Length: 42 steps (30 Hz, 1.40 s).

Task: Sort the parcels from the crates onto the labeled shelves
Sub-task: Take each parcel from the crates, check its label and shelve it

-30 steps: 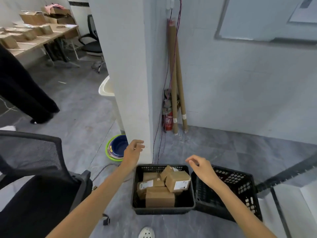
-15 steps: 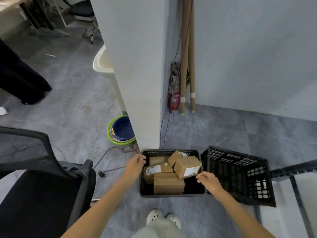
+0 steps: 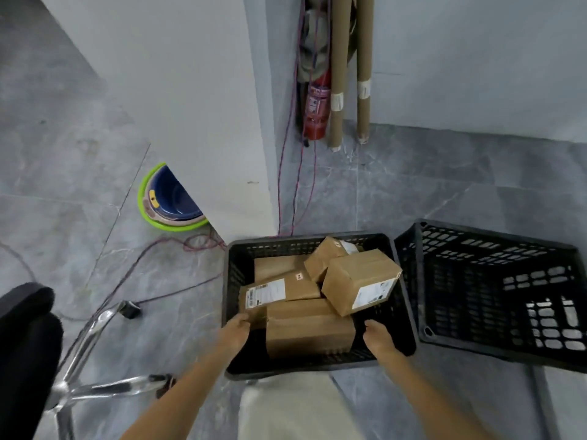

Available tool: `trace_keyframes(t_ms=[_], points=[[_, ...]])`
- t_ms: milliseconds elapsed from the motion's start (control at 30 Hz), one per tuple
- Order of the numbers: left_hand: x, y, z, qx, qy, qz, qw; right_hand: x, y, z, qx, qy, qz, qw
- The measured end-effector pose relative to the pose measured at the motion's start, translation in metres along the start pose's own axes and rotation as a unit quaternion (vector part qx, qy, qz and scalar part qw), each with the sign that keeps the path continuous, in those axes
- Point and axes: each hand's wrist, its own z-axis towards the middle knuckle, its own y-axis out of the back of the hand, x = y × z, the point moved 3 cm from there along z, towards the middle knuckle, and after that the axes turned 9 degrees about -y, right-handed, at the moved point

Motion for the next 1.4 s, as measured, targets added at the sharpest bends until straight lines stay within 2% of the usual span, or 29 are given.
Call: trace_keyframes(t_ms=[167,267,433,533,667,833,1000,1200,1400], points=[[0.045,-0.049,0.044,0.129,0.056,-0.050,0.989,-0.021,-0.042,0.064,0.047,-0.010,0.024,0.999],[0.045,-0.055,0.035,0.087,0.088,-0.106,0.987,-0.026,-0.047,0.058,0.047,-0.001,0.054,0.997],[0.010,-0.023,-0.018,0.017,0.082,-0.159,0.984,-0.020,-0.024,-0.007,0.060,0.019,0.095,0.993],[-0.036,-0.001,-0.070,-0.003,0.067,-0.166,0.984,-0.008,0.007,-0.071,0.061,0.021,0.156,0.986],[-0.108,0.033,-0.147,0.017,0.021,-0.180,0.983,0.016,0.061,-0.172,0.072,0.016,0.251,0.965],[-0.212,0.070,-0.252,0.019,-0.044,-0.224,0.973,0.048,0.146,-0.296,0.063,0.043,0.312,0.947],[-0.321,0.096,-0.339,0.069,-0.125,-0.260,0.955,0.093,0.236,-0.397,0.013,0.130,0.358,0.925],[-0.441,0.108,-0.415,0.076,-0.238,-0.225,0.942,0.137,0.325,-0.481,-0.045,0.208,0.401,0.891],[-0.531,0.115,-0.493,0.110,-0.341,-0.241,0.902,0.162,0.398,-0.552,-0.099,0.300,0.458,0.831]])
